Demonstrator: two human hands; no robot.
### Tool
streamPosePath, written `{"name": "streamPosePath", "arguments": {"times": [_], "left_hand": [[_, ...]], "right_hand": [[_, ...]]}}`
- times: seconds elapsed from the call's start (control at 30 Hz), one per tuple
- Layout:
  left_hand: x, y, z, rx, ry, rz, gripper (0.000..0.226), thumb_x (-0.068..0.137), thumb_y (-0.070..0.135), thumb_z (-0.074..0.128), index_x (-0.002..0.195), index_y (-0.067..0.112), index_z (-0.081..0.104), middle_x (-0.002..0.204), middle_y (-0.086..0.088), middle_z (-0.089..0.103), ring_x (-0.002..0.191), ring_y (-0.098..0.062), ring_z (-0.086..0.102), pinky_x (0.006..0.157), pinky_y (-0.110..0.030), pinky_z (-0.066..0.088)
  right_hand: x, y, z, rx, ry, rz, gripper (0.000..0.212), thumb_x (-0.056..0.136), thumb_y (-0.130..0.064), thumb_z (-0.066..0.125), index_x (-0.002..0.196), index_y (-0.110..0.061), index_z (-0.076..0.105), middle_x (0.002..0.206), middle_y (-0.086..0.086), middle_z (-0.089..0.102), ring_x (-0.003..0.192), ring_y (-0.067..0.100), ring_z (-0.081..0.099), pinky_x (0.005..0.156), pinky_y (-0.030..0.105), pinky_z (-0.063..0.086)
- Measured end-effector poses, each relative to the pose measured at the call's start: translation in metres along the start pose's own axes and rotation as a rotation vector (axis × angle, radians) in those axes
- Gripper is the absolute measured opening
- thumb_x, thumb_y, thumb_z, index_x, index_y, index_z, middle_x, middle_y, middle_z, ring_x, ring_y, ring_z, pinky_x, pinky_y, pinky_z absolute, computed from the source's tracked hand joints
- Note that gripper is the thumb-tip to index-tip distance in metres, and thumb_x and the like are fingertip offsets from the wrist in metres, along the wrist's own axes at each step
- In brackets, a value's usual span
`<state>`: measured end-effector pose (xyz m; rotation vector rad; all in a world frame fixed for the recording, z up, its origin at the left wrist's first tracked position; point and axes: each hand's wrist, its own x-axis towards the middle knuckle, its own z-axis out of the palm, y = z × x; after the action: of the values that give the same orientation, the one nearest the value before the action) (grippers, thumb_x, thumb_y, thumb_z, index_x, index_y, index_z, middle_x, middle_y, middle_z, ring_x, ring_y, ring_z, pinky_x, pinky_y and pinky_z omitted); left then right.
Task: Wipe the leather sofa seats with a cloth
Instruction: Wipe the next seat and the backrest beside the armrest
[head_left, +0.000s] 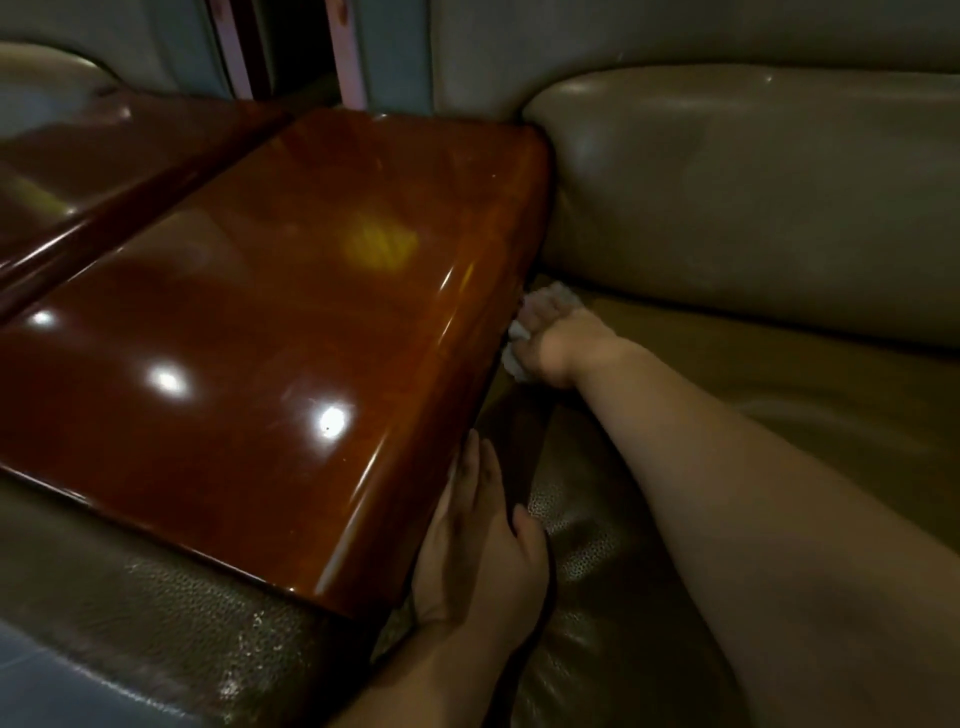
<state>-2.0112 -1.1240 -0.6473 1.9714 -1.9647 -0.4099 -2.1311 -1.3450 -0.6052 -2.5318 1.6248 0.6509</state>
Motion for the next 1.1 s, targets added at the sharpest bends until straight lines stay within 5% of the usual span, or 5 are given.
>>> {"name": "streamPosePath", "arguments": {"times": [0.2,0.43,0.87,1.0,1.1], "left_hand": [[-0.006,0.002,-0.002,0.008,0.008,-0.068,0.09,0.093,0.045,0.04,0.166,0.007,0.005,0.171,-0.012,0.027,0.155,-0.024,0.034,0.123,-0.022,0.001],[-0.006,0.011,-0.017,0.026,-0.057,-0.078,0.073,0.109,0.044,0.029,0.168,0.017,-0.005,0.176,0.002,-0.011,0.161,-0.01,-0.008,0.124,-0.024,-0.009],[-0.067,-0.006,-0.055,0.18,-0.266,0.002,0.078,0.11,0.05,0.024,0.166,0.008,-0.011,0.173,-0.007,-0.023,0.16,-0.018,-0.018,0.129,-0.037,-0.005],[-0.1,-0.034,-0.056,0.071,-0.141,0.202,0.072,0.101,0.049,0.03,0.161,0.009,0.036,0.172,-0.006,0.026,0.159,-0.016,0.019,0.125,-0.028,0.005],[-0.109,-0.046,-0.045,-0.114,0.043,0.272,0.044,0.094,0.037,0.045,0.12,0.013,0.071,0.128,-0.004,0.068,0.127,-0.017,0.057,0.108,-0.032,0.049]], "right_hand": [[-0.137,-0.035,0.04,0.055,0.169,-0.448,0.079,0.096,-0.057,0.015,0.161,-0.018,0.036,0.171,0.006,0.017,0.159,0.023,0.009,0.129,0.037,-0.002],[-0.093,0.015,0.041,0.237,0.111,0.081,0.066,0.109,-0.051,0.021,0.166,-0.023,0.007,0.174,0.003,-0.004,0.16,0.019,-0.008,0.127,0.034,-0.009],[-0.128,-0.038,0.025,0.26,0.128,0.09,0.063,0.109,-0.049,0.02,0.167,-0.023,0.012,0.174,0.006,0.002,0.16,0.022,-0.002,0.125,0.033,-0.006],[-0.167,-0.097,0.041,0.111,0.301,-0.294,0.053,0.097,-0.047,0.034,0.14,-0.027,0.057,0.15,0.004,0.049,0.144,0.027,0.038,0.122,0.049,0.025],[-0.213,-0.113,0.068,0.286,0.226,-0.372,0.067,0.099,-0.048,0.023,0.162,-0.027,0.033,0.171,0.001,0.021,0.16,0.02,0.008,0.13,0.043,0.007]]}}
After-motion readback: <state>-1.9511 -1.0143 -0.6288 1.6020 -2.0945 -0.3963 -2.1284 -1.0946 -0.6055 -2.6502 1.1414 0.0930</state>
